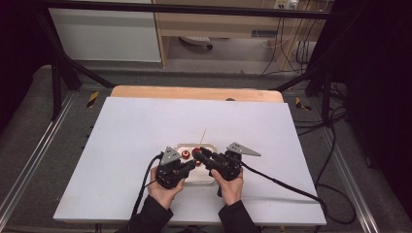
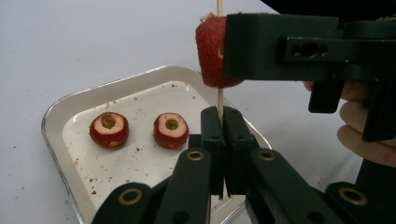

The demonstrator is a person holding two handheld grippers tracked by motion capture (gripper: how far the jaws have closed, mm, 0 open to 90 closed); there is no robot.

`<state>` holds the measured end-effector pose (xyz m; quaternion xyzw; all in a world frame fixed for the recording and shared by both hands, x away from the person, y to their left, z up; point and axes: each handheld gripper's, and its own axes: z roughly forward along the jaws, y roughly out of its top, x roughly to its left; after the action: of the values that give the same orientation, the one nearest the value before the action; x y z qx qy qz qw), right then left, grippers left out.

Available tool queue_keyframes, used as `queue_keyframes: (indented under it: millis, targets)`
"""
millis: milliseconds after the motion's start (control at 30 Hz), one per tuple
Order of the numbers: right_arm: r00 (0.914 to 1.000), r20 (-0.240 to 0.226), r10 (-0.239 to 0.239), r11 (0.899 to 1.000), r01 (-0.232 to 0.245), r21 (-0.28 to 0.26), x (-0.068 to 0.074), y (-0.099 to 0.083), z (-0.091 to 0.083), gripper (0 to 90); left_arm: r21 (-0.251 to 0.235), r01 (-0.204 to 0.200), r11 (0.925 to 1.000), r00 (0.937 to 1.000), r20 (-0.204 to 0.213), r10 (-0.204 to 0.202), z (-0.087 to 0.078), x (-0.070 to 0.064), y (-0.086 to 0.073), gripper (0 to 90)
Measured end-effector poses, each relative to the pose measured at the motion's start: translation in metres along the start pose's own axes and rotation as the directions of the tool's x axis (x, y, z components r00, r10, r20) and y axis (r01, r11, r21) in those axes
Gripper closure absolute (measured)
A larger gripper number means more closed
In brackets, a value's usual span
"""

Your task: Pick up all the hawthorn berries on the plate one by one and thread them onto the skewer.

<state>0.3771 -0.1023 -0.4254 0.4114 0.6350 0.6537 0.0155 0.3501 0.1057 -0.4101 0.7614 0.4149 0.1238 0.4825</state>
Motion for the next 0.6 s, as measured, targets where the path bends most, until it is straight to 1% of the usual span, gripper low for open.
queue_keyframes:
  millis: [167, 233, 333, 400, 467, 500, 533, 567, 600]
  targets:
    - [1.0000, -0.001, -0.006, 1.000, 0.006, 0.021, 0.000, -0.002, 0.000, 61.3, 0.001, -0.009, 1.0000, 1.0000, 0.004, 0.009, 0.000, 0.001, -0.002, 88.3]
    - [0.9999, -0.005, -0.013, 0.999, 0.013, 0.034, 0.000, -0.001, -0.001, 60.3, 0.006, -0.022, 0.9997, 0.9997, 0.005, 0.022, -0.002, 0.001, -0.003, 88.3]
    - [0.9989, 0.006, -0.046, 0.998, 0.046, 0.045, 0.002, 0.003, -0.006, 53.6, 0.012, -0.036, 0.9993, 0.9993, 0.014, 0.035, -0.006, 0.005, -0.006, 88.3]
    - [0.9971, 0.016, -0.075, 0.996, 0.074, 0.056, 0.002, 0.007, -0.010, 49.5, 0.019, -0.049, 0.9986, 0.9988, 0.009, 0.048, -0.011, 0.009, -0.009, 88.3]
    - [0.9941, 0.034, -0.103, 0.992, 0.101, 0.074, 0.003, 0.011, -0.014, 42.2, 0.028, -0.068, 0.9973, 0.9977, 0.011, 0.068, -0.017, 0.015, -0.013, 88.3]
    - [0.9917, 0.041, -0.121, 0.989, 0.117, 0.094, 0.002, 0.012, -0.015, 37.5, 0.034, -0.080, 0.9962, 0.9968, 0.005, 0.080, -0.020, 0.016, -0.014, 88.3]
    - [0.9911, 0.043, -0.126, 0.987, 0.120, 0.108, 0.002, 0.013, -0.016, 32.9, 0.048, -0.098, 0.9940, 0.9951, 0.002, 0.099, -0.024, 0.020, -0.017, 88.3]
    - [0.9890, 0.047, -0.140, 0.982, 0.132, 0.138, 0.000, 0.013, -0.016, 29.8, 0.053, -0.100, 0.9936, 0.9950, 0.003, 0.100, -0.026, 0.022, -0.019, 88.2]
    - [0.9874, 0.050, -0.150, 0.978, 0.140, 0.157, 0.000, 0.013, -0.016, 27.2, 0.064, -0.110, 0.9918, 0.9939, 0.009, 0.110, -0.030, 0.026, -0.022, 88.2]
